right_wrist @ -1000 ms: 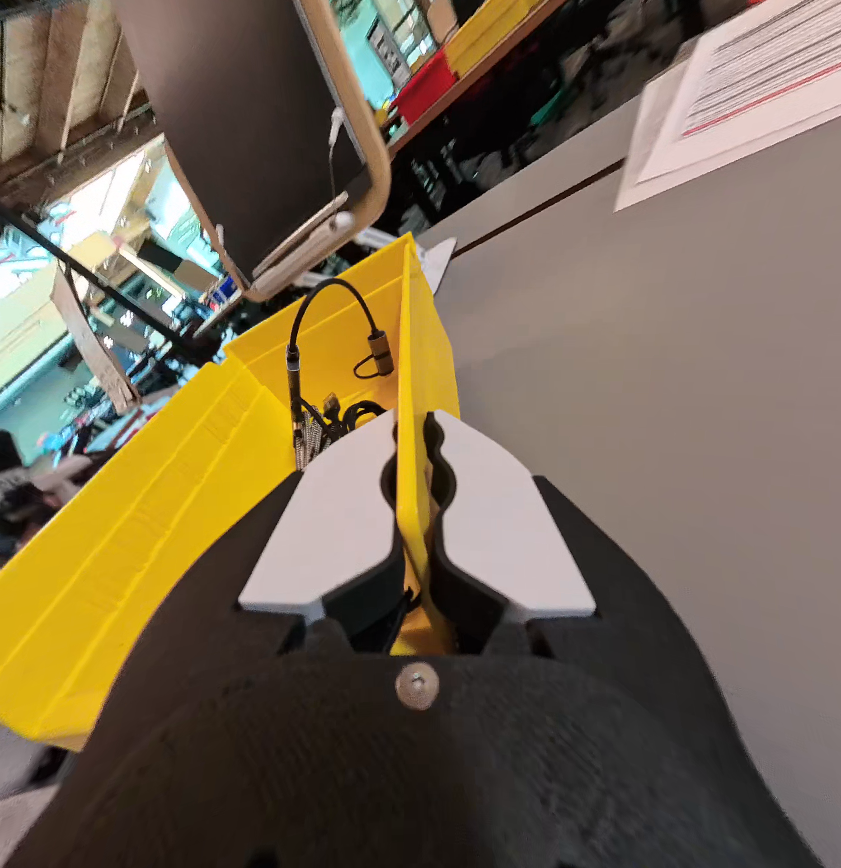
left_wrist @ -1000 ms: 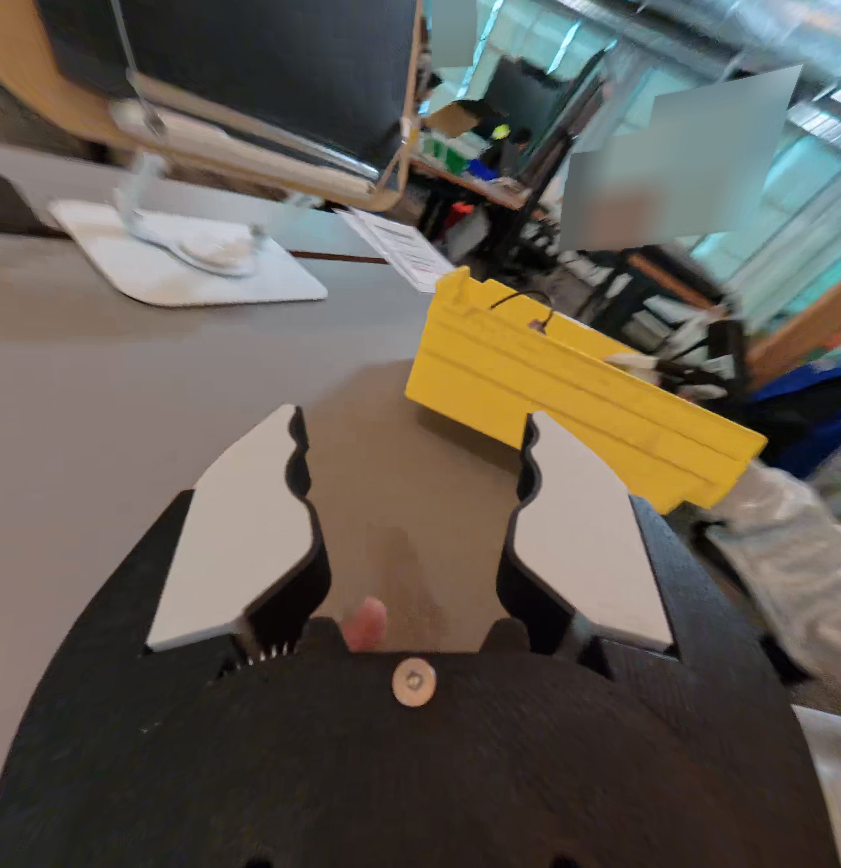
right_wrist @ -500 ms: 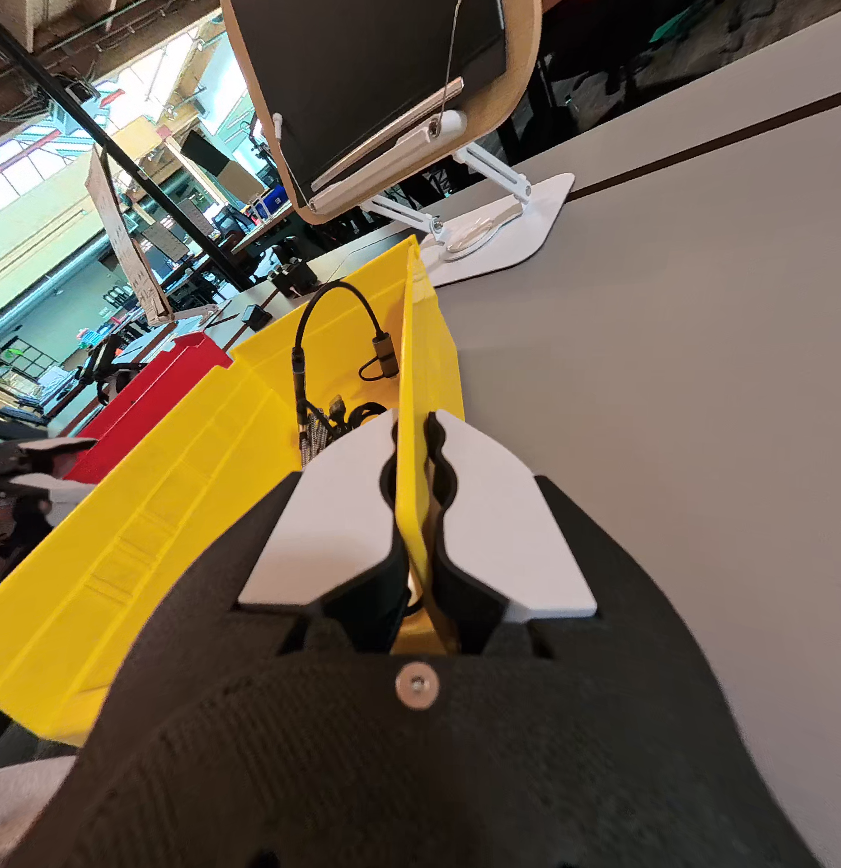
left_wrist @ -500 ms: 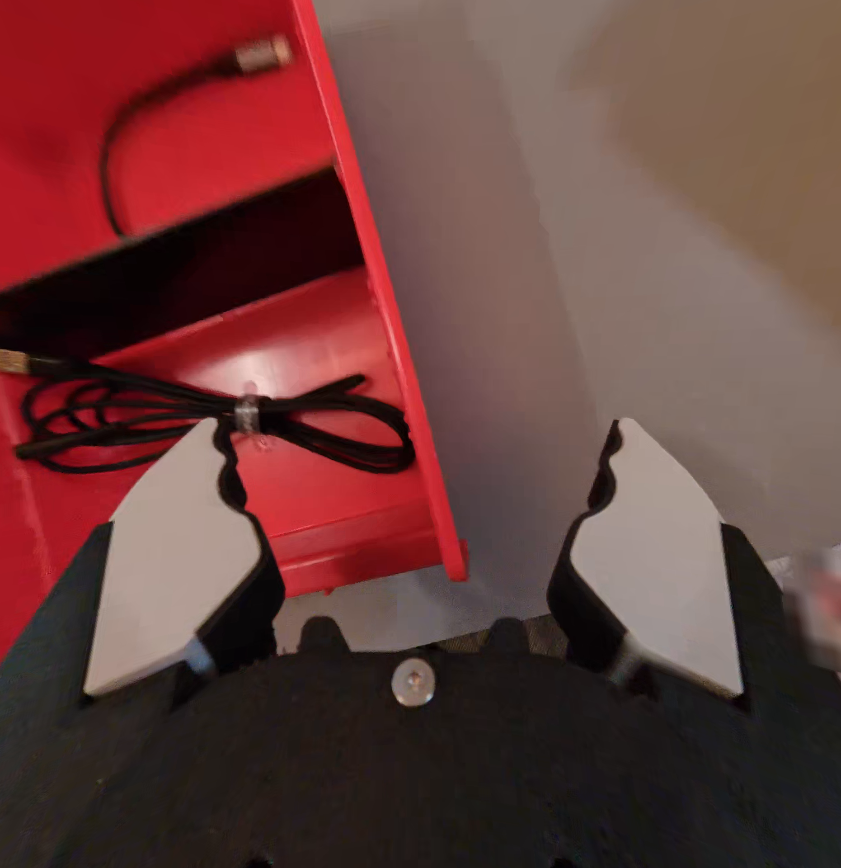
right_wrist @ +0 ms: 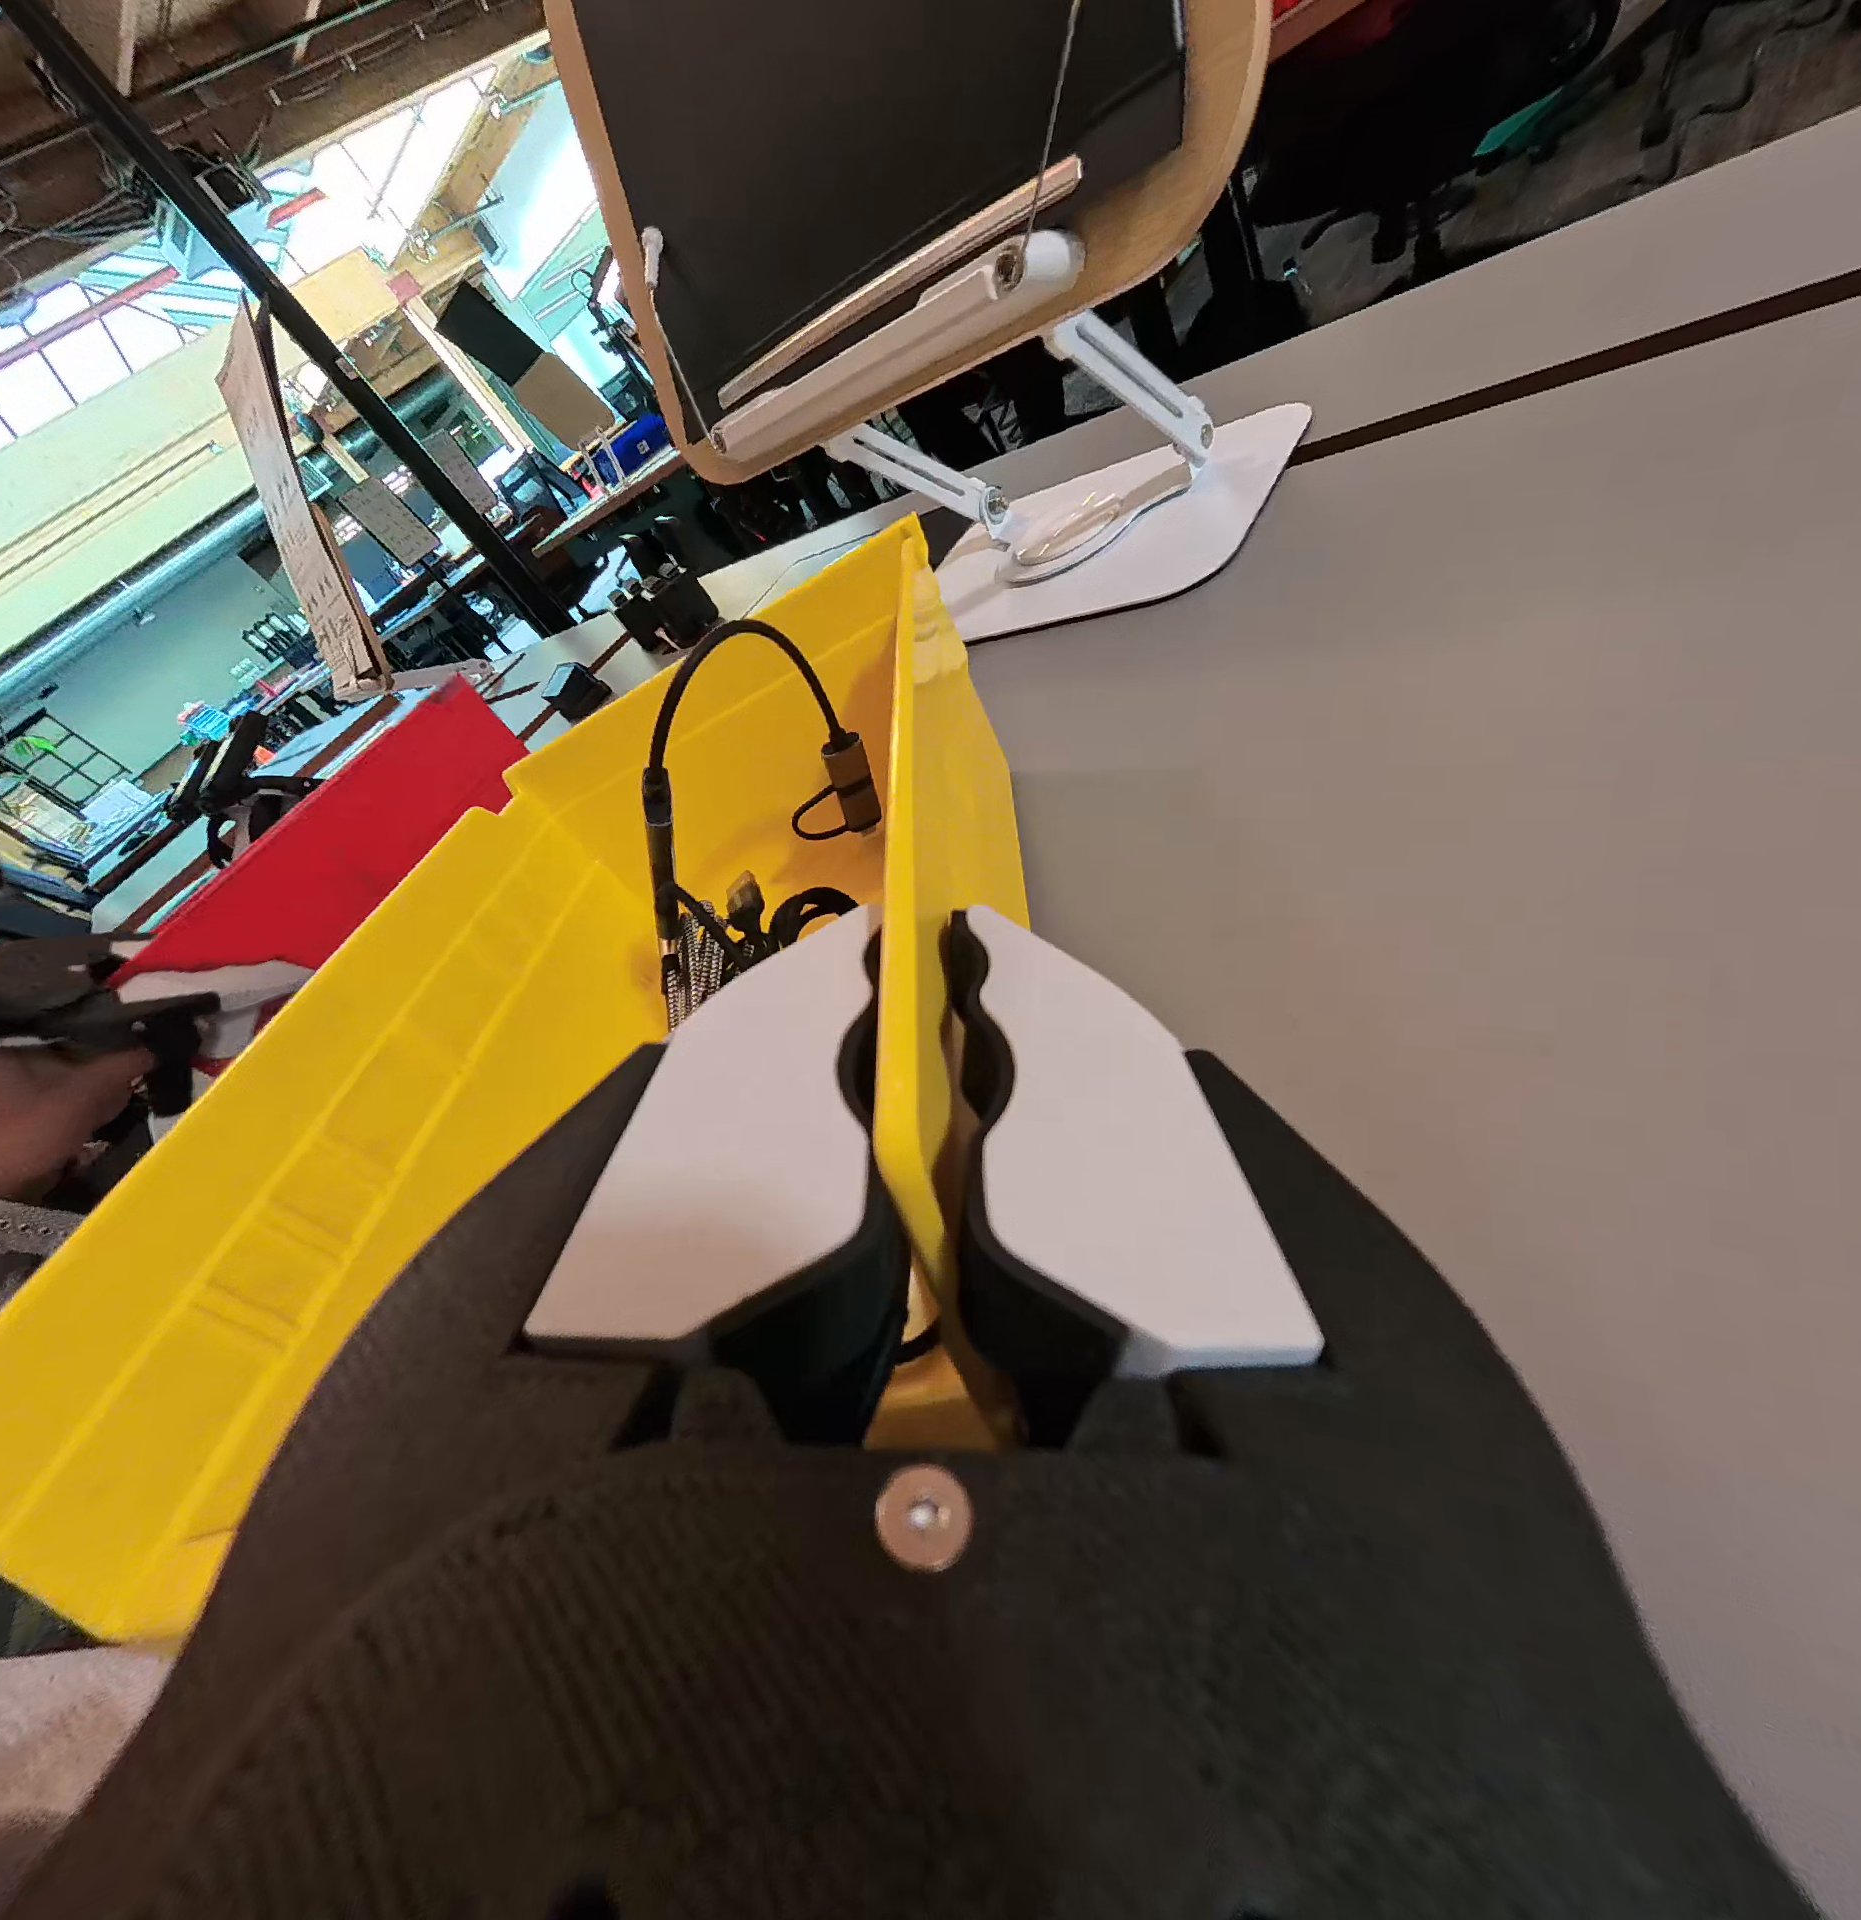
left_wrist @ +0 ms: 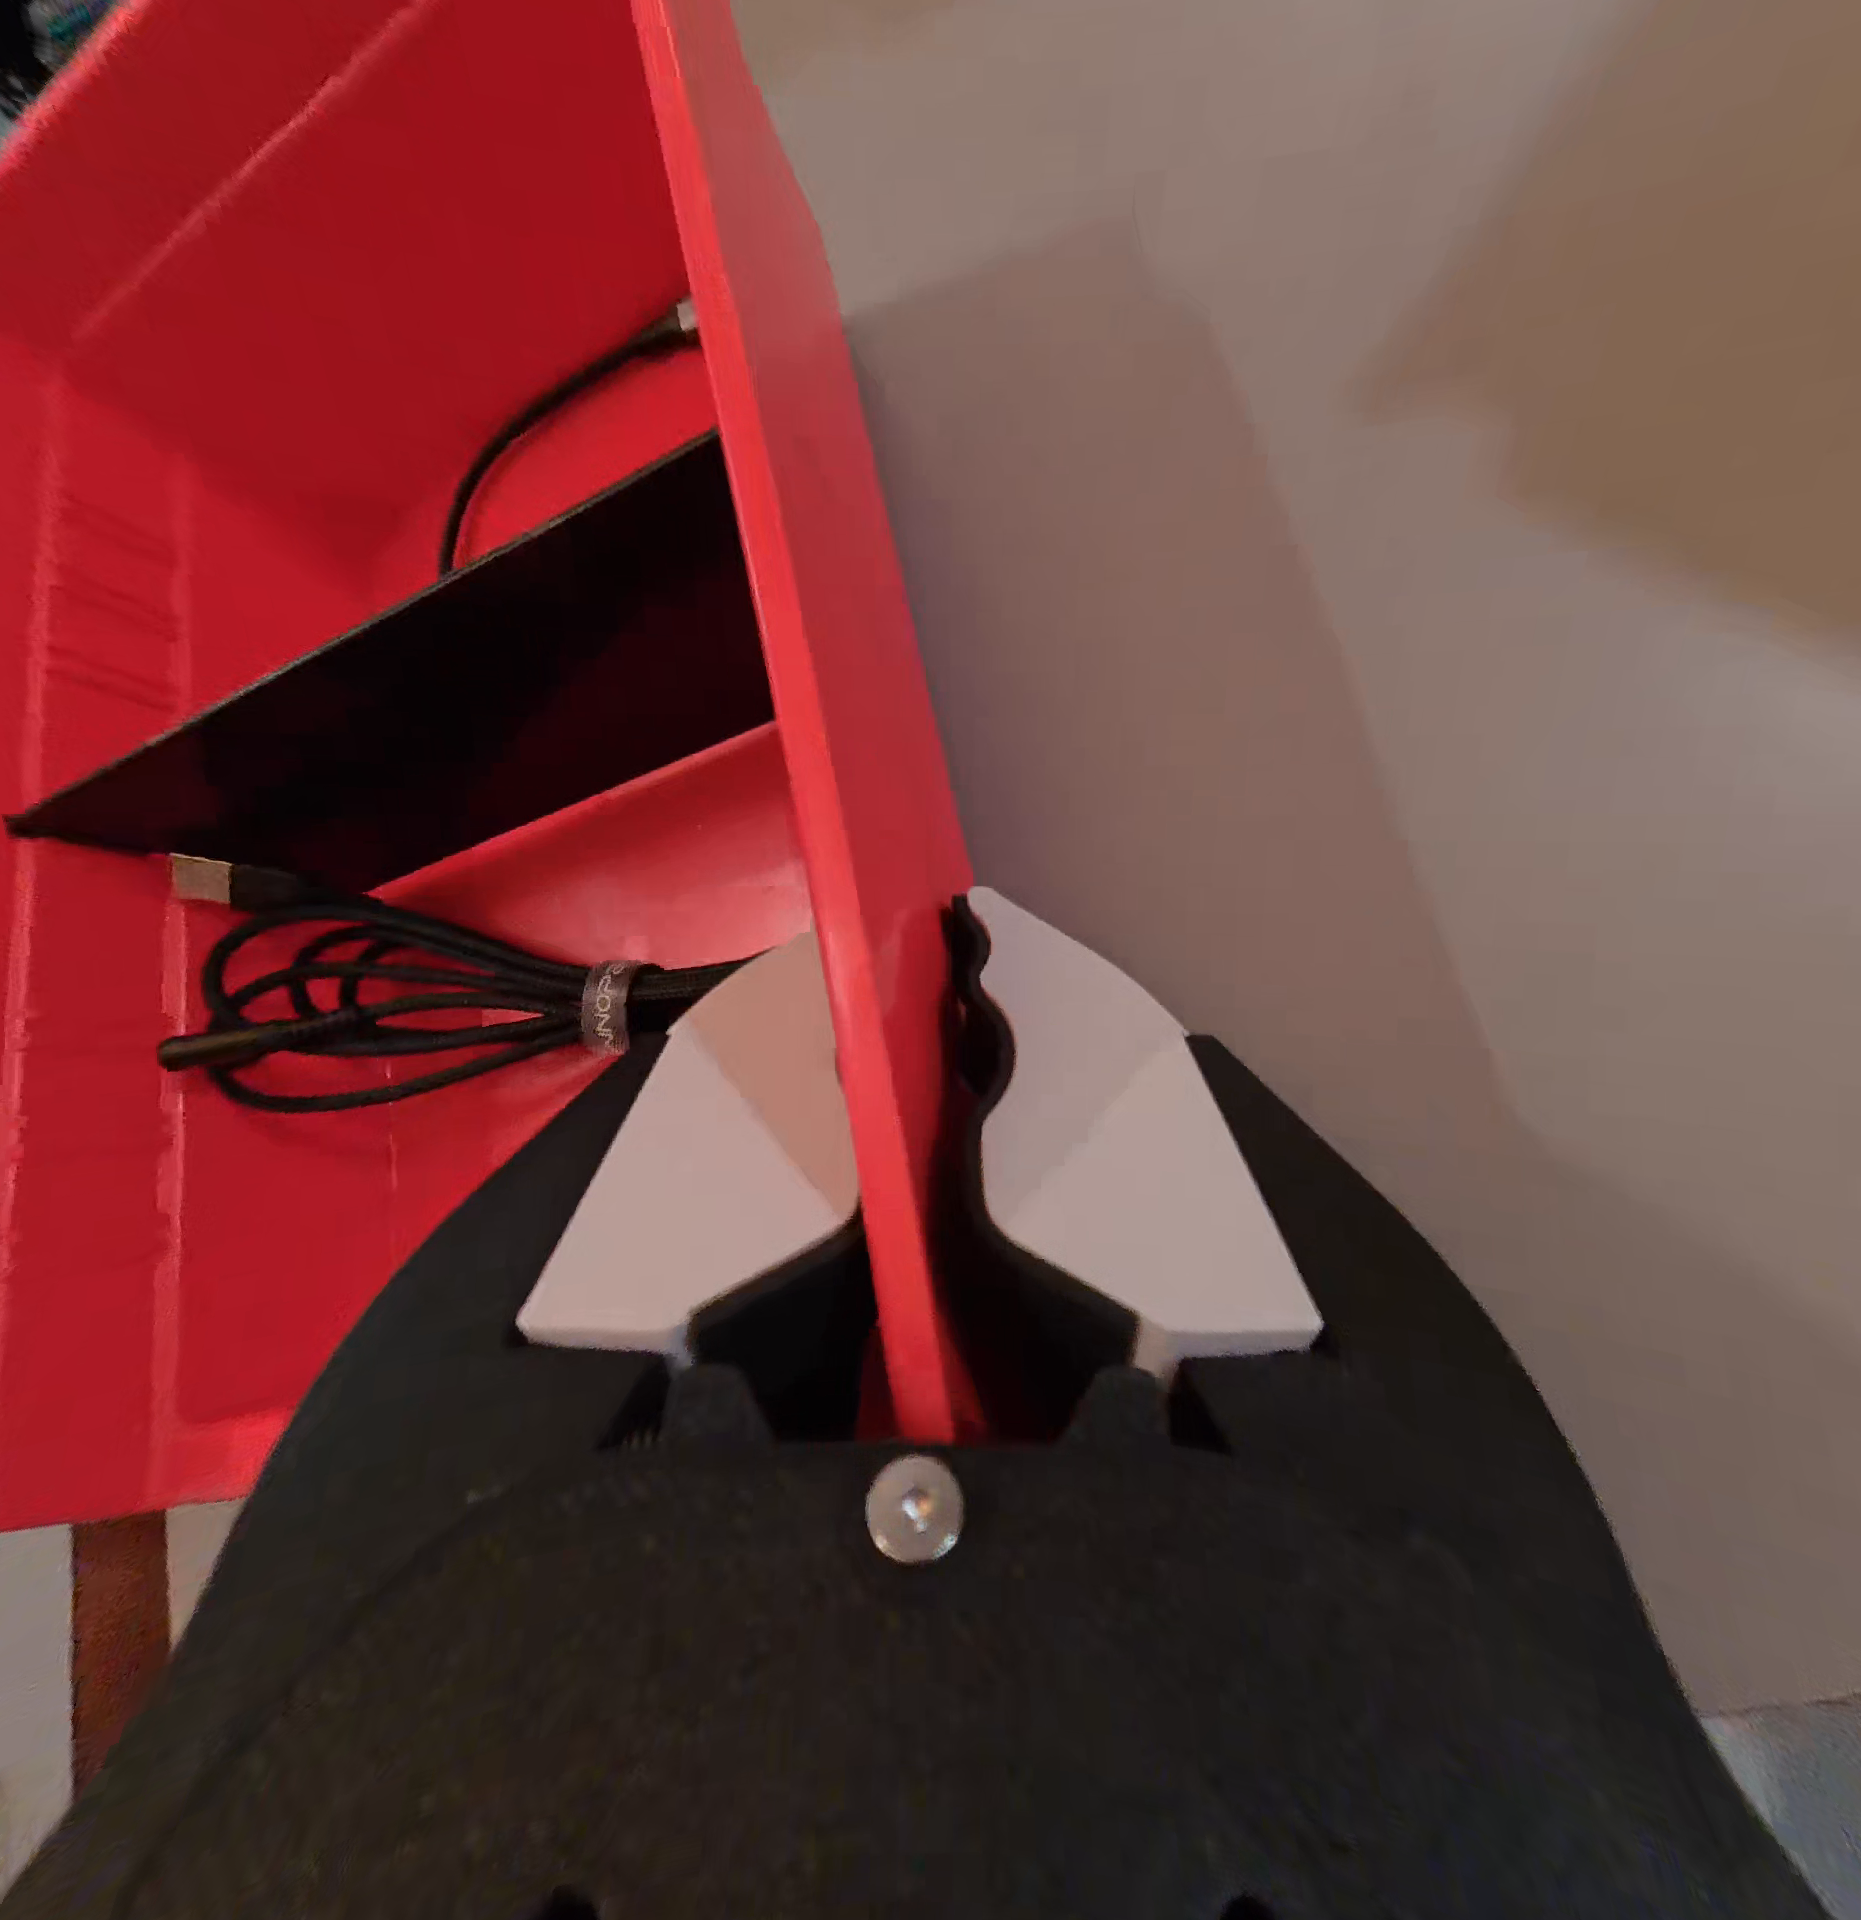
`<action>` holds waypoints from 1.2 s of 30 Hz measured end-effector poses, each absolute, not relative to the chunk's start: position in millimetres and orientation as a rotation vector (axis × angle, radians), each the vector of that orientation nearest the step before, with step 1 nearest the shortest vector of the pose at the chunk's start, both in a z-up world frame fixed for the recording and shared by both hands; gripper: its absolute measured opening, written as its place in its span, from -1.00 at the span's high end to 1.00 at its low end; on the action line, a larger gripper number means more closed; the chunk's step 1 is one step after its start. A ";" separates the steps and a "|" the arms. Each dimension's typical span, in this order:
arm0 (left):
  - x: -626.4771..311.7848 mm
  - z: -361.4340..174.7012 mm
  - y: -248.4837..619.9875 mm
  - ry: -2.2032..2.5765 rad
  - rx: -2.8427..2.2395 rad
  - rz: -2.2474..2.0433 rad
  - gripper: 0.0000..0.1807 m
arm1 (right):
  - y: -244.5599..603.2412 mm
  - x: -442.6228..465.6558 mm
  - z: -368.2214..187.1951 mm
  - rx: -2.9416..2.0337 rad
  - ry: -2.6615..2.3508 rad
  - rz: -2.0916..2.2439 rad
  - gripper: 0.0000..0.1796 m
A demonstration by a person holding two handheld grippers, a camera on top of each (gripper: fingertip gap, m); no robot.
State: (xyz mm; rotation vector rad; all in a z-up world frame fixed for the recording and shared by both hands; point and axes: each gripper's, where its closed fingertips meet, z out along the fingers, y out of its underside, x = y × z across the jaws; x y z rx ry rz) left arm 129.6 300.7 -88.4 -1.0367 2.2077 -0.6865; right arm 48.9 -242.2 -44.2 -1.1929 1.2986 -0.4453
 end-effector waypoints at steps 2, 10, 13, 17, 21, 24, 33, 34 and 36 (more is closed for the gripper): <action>132.5 -78.9 308.6 2.163 -1.102 -0.728 0.90 | -235.6 50.8 -45.3 -1.188 1.294 -0.443 0.89; 124.9 -37.9 362.7 2.025 -1.276 -0.798 0.92 | -154.6 83.2 -44.1 -1.211 1.251 -0.386 0.90; 116.7 -17.3 387.7 1.950 -1.287 -0.794 0.91 | -96.2 104.4 -46.8 -1.193 1.247 -0.384 0.89; 104.1 15.4 416.1 1.836 -1.280 -0.793 0.93 | 0.0 133.9 -50.7 -1.160 1.240 -0.425 0.84; 92.0 42.6 433.8 1.756 -1.265 -0.793 0.93 | 113.5 147.0 -46.1 -1.095 1.273 -0.255 0.56; 85.4 58.9 437.2 1.716 -1.260 -0.820 0.93 | 194.0 146.0 -36.4 -1.135 1.198 -0.177 0.26; 84.6 69.3 424.5 1.731 -1.218 -0.892 0.93 | 313.6 164.8 -38.3 -1.195 1.314 -0.077 0.40; 85.5 69.0 423.1 1.731 -1.215 -0.896 0.93 | 323.7 158.4 -36.3 -1.201 1.279 -0.007 0.39; 86.8 68.7 420.4 1.734 -1.206 -0.907 0.93 | 330.5 149.9 -33.8 -1.211 1.224 0.034 0.58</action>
